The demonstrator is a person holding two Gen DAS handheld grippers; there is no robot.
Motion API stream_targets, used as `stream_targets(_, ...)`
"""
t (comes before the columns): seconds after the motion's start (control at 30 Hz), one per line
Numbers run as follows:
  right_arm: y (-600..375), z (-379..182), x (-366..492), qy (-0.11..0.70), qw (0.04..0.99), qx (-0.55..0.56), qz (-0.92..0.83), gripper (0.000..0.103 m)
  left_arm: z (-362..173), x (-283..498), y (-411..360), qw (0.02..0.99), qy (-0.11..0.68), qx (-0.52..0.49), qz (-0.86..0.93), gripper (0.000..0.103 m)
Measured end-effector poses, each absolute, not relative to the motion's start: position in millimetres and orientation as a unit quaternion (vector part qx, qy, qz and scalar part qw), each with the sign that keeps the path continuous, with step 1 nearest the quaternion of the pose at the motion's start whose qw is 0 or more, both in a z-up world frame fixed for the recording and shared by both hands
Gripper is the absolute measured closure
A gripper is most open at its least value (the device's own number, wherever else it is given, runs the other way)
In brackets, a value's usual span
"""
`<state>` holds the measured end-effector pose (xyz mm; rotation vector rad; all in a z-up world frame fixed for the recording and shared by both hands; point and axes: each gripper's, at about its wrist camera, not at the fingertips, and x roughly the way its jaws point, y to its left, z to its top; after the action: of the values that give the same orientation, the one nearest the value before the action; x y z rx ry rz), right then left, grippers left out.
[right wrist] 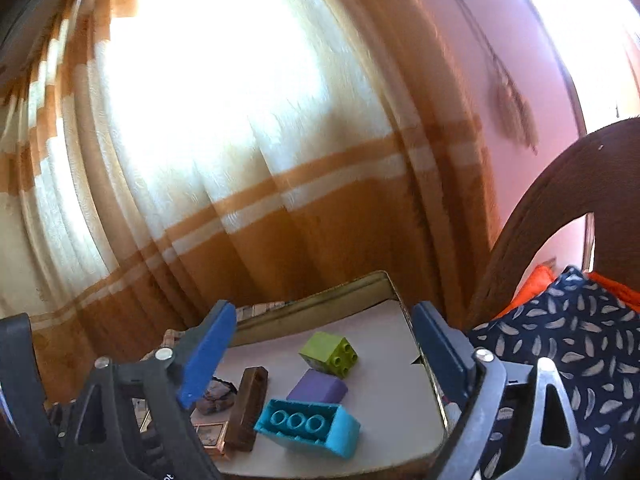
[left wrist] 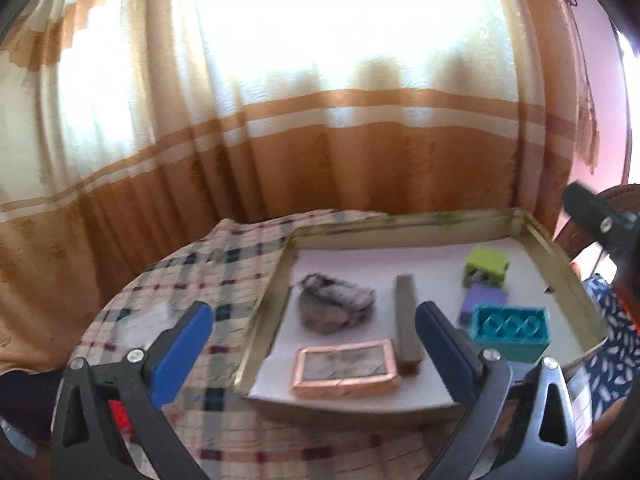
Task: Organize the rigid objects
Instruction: 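Withdraw both open grippers from the tin tray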
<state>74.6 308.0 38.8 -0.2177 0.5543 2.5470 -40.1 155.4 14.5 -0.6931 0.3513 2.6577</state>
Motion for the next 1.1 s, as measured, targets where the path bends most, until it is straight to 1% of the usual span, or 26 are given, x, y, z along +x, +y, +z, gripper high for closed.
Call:
stream_targets(0.03, 302, 39, 76, 0.196, 0.266, -0.076, 0.941, 0.008, 12, -40, 150, 0.176, 0.127, -0.247, 0.944, 0.001)
stream_targets(0.1, 293, 37, 79, 0.186, 0.271, -0.071, 0.942, 0.007, 8, -40, 138, 0.161, 0.127, -0.252, 0.946, 0.001)
stream_targets(0.27, 279, 30, 79, 0.187, 0.257, -0.091, 0.944, 0.007, -1, -41, 102, 0.125, 0.094, -0.251, 0.955, 0.001)
stream_targets(0.5, 262, 32, 79, 0.157, 0.241, -0.093, 0.953, 0.007, -5, -46, 71, 0.086, 0.041, -0.267, 0.959, 0.001)
stream_targets(0.7, 258, 31, 72, 0.152, 0.237, -0.114, 0.953, 0.006, -5, -39, 82, 0.081, 0.076, -0.258, 0.96, 0.001)
stream_targets(0.9, 262, 28, 79, 0.166, 0.24, -0.113, 0.95, 0.006, -4, -42, 75, 0.07, 0.062, -0.263, 0.96, 0.001)
stream_targets(1.1, 258, 28, 85, 0.164, 0.232, -0.107, 0.953, 0.006, -2, -39, 75, 0.076, 0.067, -0.254, 0.962, 0.001)
